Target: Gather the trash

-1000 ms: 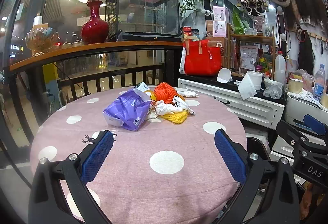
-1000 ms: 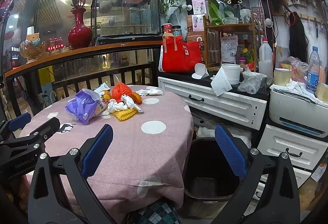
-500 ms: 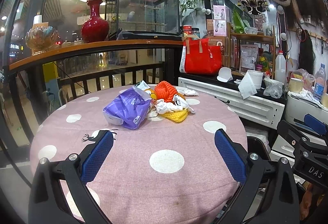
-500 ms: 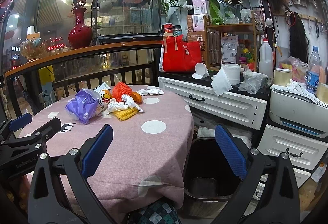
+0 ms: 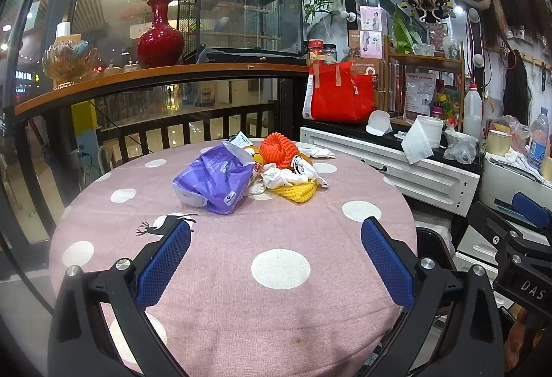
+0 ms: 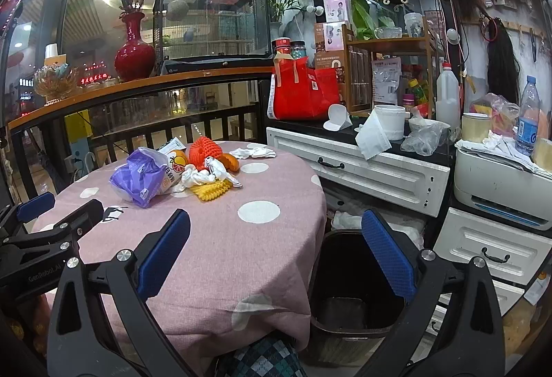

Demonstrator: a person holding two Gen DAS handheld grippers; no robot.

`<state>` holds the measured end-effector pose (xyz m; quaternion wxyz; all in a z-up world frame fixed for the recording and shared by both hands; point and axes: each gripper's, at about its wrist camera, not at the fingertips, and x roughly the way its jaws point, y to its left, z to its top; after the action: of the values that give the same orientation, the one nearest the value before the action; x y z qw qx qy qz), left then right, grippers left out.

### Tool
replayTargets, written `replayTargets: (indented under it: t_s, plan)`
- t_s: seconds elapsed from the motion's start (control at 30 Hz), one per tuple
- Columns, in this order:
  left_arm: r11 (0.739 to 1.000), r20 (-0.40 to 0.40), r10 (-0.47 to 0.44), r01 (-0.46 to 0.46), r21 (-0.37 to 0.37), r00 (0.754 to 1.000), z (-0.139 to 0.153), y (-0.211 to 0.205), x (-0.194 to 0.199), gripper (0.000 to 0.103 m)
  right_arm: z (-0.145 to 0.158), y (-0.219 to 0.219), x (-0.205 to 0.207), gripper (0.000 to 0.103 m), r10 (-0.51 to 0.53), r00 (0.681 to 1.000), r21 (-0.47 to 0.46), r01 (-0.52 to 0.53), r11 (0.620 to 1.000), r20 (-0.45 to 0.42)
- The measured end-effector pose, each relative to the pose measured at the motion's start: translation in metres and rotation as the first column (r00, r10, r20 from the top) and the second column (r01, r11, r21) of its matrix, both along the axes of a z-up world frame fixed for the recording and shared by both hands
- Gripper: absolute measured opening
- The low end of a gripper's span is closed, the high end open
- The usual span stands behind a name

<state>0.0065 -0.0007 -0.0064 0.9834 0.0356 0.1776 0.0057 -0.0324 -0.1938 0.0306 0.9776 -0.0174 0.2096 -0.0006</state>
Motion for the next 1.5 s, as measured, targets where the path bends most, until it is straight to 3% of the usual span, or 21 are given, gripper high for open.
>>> replayTargets:
  t_s: [0.6, 0.7, 0.83, 0.97, 1.0, 1.03, 1.2, 1.33, 1.5]
  plan:
    - [0.999, 0.010, 0.000, 0.000, -0.034, 1.000, -0.003, 0.001, 0.000, 0.097, -0.013, 0.000, -0.001, 0.098, 0.001, 1.000, -0.002, -0.001, 1.000, -0.002]
    - [0.991, 0.027, 0.003, 0.001, -0.132, 1.000, -0.006, 0.006, 0.002, 0.097, -0.020, -0.001, 0.002, 0.098, 0.000, 1.000, -0.005, 0.000, 1.000, -0.012]
    - [0.985, -0.080, -0.005, -0.009, -0.171, 0.997, -0.016, 0.010, 0.018, 0.097, -0.035, 0.000, 0.013, 0.098, 0.003, 0.997, -0.010, -0.004, 1.000, -0.072]
    - [0.965, -0.209, -0.046, -0.010, -0.261, 0.977, -0.026, 0.017, 0.035, 0.097, -0.052, 0.002, 0.031, 0.098, 0.027, 0.986, -0.027, -0.031, 0.999, -0.166]
    - [0.964, -0.223, -0.057, -0.005, -0.266, 0.973, -0.028, 0.019, 0.040, 0.097, -0.055, 0.003, 0.033, 0.098, 0.035, 0.982, -0.028, -0.041, 0.999, -0.183]
    - [0.966, -0.186, -0.062, 0.013, -0.257, 0.981, -0.030, 0.023, 0.042, 0.097, -0.058, 0.004, 0.037, 0.098, 0.046, 0.978, -0.031, -0.053, 0.998, -0.204]
    - [0.955, -0.232, -0.114, 0.042, -0.293, 0.966, -0.037, 0.037, 0.060, 0.097, -0.074, 0.007, 0.067, 0.098, 0.102, 0.941, -0.022, -0.115, 0.993, -0.323]
    - [0.962, -0.280, -0.117, 0.038, -0.272, 0.953, -0.038, 0.055, 0.080, 0.097, -0.082, 0.010, 0.096, 0.098, 0.160, 0.911, 0.020, -0.165, 0.986, -0.380]
    - [0.985, -0.356, -0.069, 0.008, -0.171, 0.932, -0.029, 0.088, 0.123, 0.097, -0.084, 0.018, 0.125, 0.098, 0.183, 0.899, 0.012, -0.195, 0.981, -0.399]
